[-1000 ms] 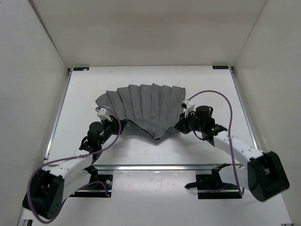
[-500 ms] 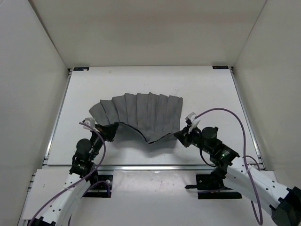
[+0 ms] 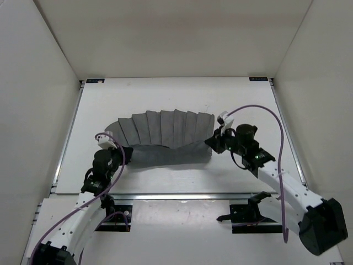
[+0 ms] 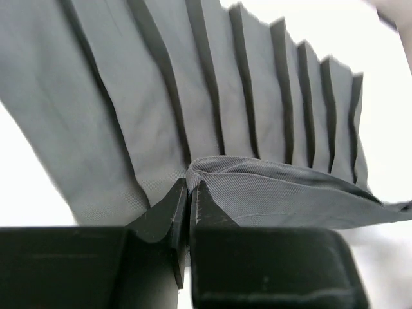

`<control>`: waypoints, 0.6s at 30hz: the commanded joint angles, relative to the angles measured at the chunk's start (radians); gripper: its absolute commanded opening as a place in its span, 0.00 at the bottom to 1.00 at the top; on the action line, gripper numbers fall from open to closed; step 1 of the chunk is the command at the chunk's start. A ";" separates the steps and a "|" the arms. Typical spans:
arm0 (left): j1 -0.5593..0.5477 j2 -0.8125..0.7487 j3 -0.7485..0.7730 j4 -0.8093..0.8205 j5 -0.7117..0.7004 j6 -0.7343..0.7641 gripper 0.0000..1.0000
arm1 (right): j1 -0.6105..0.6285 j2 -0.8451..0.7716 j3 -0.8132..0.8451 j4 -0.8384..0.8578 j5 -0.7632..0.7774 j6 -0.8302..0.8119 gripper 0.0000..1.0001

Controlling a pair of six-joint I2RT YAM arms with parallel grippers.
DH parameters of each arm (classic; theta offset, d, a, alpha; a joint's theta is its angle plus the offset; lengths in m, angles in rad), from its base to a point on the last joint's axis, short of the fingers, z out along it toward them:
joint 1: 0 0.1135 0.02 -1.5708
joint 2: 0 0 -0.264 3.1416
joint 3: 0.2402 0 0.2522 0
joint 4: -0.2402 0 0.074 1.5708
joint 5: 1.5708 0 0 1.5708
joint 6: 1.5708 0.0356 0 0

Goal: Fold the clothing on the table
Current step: Fold the skirt

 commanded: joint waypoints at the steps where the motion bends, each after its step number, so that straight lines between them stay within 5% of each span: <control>1: 0.033 0.053 0.104 0.012 -0.065 0.002 0.00 | -0.073 0.113 0.127 0.117 -0.120 -0.052 0.00; 7: 0.101 0.304 0.309 0.073 -0.102 0.060 0.00 | -0.128 0.423 0.429 0.110 -0.191 -0.129 0.00; 18: 0.222 1.045 0.863 0.110 -0.024 0.114 0.10 | -0.171 1.022 0.954 0.058 -0.139 -0.153 0.00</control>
